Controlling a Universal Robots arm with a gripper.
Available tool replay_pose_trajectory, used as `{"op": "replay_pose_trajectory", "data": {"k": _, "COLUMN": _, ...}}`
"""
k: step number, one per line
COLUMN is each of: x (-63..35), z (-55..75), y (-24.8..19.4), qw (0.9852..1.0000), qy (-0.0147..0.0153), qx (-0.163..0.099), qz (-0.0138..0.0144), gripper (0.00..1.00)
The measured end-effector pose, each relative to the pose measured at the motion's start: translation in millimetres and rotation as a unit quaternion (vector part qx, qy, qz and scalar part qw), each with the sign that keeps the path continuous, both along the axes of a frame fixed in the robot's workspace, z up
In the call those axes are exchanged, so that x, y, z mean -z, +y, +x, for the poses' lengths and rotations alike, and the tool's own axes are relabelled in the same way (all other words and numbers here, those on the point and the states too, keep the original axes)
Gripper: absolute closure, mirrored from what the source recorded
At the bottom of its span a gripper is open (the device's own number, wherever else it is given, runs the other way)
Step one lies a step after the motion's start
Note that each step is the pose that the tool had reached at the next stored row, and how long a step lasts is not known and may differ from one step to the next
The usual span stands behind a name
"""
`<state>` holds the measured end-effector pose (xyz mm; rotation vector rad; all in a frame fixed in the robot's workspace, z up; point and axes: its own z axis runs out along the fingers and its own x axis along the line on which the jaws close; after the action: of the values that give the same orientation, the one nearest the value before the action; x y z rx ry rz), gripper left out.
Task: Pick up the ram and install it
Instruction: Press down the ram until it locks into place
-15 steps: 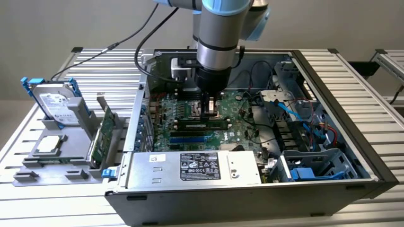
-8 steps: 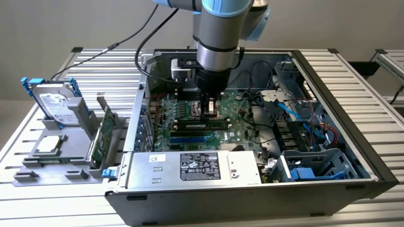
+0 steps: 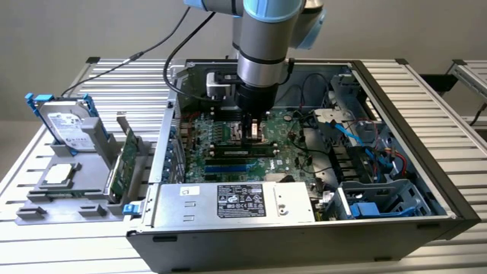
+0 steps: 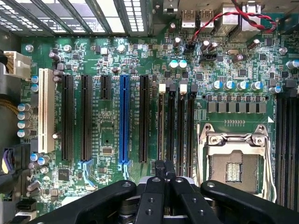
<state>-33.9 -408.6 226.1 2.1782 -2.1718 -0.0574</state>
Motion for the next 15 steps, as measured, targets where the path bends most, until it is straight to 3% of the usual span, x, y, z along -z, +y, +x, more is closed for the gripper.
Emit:
{"op": "replay_pose_trajectory", "data": {"k": 3, "x": 0.4, "z": 0.0, "y": -0.1, "qw": 1.0, "qy": 0.0008, "qx": 0.0, "qz": -0.0005, "gripper": 0.89}}
{"op": "replay_pose_trajectory", "data": {"k": 7, "x": -6.1, "z": -0.1, "y": 0.0, "qw": 1.0, "qy": 0.0058, "qx": 0.0, "qz": -0.0004, "gripper": 0.89}}
{"op": "replay_pose_trajectory", "data": {"k": 15, "x": -20.8, "z": 0.7, "y": -0.1, "qw": 0.9999, "qy": 0.0127, "qx": 0.0, "qz": -0.0004, "gripper": 0.89}}
